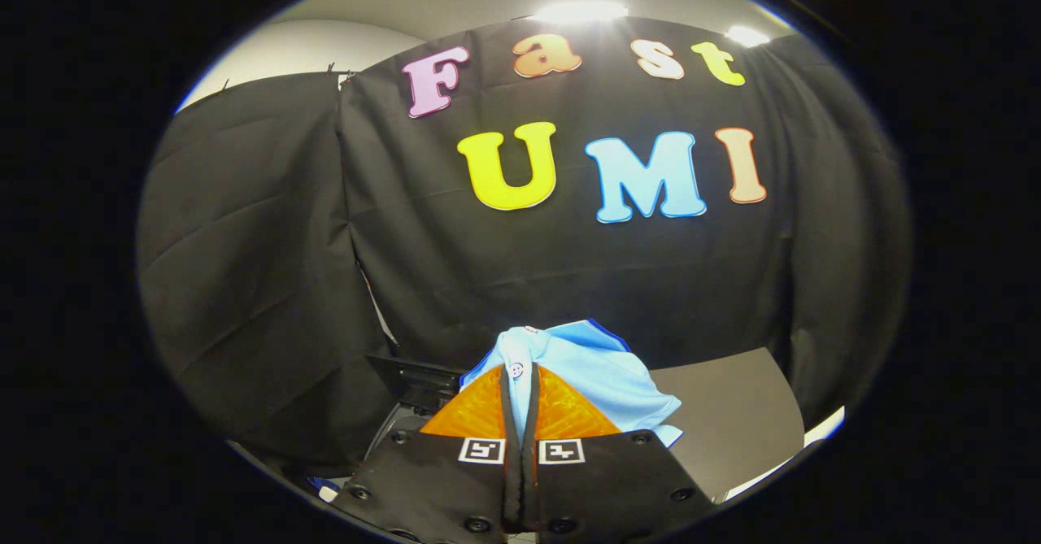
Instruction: Put the clothes into the washing machine and then close the washing machine lid.
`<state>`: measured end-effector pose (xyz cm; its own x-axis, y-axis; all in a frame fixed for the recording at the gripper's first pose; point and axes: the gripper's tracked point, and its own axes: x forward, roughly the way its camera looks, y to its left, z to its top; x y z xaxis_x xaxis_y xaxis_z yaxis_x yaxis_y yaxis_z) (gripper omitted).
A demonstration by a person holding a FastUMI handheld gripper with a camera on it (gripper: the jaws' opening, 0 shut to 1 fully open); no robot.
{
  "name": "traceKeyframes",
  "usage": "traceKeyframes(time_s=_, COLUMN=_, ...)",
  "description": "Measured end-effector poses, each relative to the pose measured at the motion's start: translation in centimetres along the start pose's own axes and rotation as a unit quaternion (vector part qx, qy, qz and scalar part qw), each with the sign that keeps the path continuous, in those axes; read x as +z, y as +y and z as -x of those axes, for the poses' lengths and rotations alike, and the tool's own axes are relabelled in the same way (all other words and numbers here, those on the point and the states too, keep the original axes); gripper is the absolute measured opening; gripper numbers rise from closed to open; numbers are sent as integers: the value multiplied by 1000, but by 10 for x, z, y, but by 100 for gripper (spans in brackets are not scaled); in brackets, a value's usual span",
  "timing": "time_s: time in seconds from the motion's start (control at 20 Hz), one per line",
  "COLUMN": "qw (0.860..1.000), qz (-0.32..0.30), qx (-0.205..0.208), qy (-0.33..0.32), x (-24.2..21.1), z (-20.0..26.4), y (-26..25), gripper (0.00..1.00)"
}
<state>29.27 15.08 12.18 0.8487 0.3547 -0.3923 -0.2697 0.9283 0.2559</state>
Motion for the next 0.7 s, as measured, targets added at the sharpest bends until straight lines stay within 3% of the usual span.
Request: traceKeyframes(time_s=0.7, qw=994, qz=27, qx=106, qy=24, x=-13, z=-52, y=140, gripper=1)
